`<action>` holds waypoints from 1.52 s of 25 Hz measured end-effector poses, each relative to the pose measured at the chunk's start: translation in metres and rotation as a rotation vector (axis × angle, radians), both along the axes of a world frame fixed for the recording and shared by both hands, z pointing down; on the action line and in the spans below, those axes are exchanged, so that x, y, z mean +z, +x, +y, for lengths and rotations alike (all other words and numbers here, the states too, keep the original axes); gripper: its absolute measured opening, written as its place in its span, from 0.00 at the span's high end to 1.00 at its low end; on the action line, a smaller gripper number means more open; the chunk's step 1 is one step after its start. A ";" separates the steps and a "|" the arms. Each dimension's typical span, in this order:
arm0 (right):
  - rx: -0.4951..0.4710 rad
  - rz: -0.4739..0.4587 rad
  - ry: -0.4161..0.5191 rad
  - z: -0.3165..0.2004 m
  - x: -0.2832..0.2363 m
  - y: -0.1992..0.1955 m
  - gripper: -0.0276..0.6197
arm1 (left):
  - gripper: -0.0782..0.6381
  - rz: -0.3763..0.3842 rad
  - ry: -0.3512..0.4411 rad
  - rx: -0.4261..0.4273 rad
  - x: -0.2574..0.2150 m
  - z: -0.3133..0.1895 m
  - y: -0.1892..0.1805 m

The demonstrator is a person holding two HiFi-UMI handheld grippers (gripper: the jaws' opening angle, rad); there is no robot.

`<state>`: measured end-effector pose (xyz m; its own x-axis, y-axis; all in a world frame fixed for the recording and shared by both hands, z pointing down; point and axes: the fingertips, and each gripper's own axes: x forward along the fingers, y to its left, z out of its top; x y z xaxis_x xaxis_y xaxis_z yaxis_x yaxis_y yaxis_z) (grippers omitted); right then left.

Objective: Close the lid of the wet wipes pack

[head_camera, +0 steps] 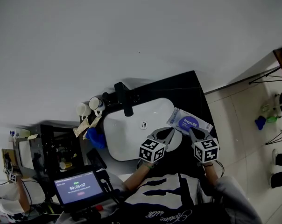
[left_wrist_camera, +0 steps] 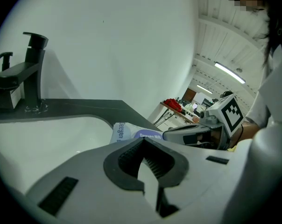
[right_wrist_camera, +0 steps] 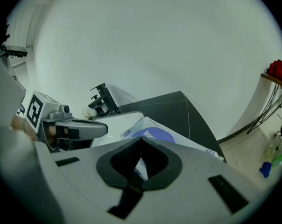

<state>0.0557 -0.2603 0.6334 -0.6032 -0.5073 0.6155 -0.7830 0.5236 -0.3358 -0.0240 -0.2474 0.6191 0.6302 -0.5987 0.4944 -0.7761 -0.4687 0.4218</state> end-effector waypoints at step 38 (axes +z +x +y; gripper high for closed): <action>0.483 -0.214 0.157 0.264 -0.087 -0.024 0.96 | 0.89 0.211 0.159 0.357 -0.100 0.217 0.016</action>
<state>0.0315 0.0038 0.5469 -0.3827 -0.8330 0.3995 -0.8694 0.1785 -0.4607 -0.0084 -0.0307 0.5194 0.8888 -0.3830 0.2517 -0.4580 -0.7639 0.4547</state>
